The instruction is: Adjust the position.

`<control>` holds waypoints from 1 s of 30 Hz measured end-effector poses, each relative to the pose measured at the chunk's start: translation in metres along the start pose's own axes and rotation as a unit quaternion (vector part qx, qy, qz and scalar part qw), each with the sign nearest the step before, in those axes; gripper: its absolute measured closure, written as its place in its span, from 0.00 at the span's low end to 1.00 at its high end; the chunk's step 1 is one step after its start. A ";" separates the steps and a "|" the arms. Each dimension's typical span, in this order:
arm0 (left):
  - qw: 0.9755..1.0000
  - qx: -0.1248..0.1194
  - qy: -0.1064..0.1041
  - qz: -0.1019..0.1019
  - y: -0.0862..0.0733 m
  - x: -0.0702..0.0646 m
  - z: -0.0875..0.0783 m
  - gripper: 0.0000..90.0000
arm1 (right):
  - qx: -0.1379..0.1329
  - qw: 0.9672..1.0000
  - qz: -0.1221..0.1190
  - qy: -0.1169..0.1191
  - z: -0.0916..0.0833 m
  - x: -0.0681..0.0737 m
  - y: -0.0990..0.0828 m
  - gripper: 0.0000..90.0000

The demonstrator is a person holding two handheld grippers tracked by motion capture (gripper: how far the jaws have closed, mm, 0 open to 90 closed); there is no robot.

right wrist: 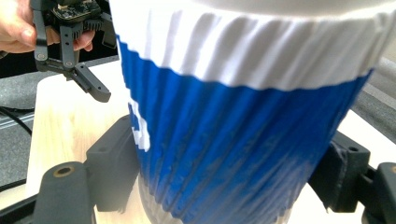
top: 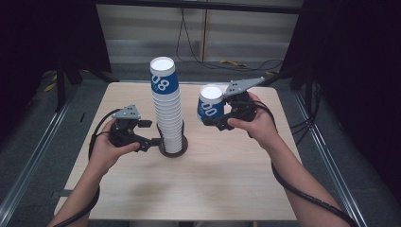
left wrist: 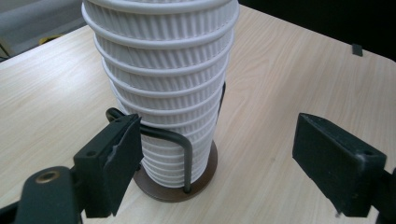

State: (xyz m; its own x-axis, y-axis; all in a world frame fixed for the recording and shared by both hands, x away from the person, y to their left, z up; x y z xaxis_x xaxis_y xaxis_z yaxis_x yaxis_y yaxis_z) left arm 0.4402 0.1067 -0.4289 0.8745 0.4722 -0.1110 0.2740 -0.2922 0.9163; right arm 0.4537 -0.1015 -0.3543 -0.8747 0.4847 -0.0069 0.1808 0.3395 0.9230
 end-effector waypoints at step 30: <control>0.999 0.018 -0.030 0.009 -0.009 -0.024 0.018 0.18 | 0.039 0.999 -0.004 0.016 -0.004 0.011 -0.049 0.23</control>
State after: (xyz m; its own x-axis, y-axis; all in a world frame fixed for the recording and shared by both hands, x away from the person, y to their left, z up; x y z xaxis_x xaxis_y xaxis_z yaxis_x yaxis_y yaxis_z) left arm 0.4238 0.0831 -0.4418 0.9016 0.4159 -0.1188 0.2712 -0.3295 0.9044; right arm 0.4334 -0.1165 -0.3983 -0.8900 0.4560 -0.0016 0.2061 0.4054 0.8906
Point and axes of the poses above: each handheld gripper's, and its own axes: z roughly forward along the jaws, y roughly out of its top, x roughly to its left, the point moved 9 cm from there along z, roughly forward along the jaws, and after that the axes turned 10 degrees about -x, right-handed, at the moved point
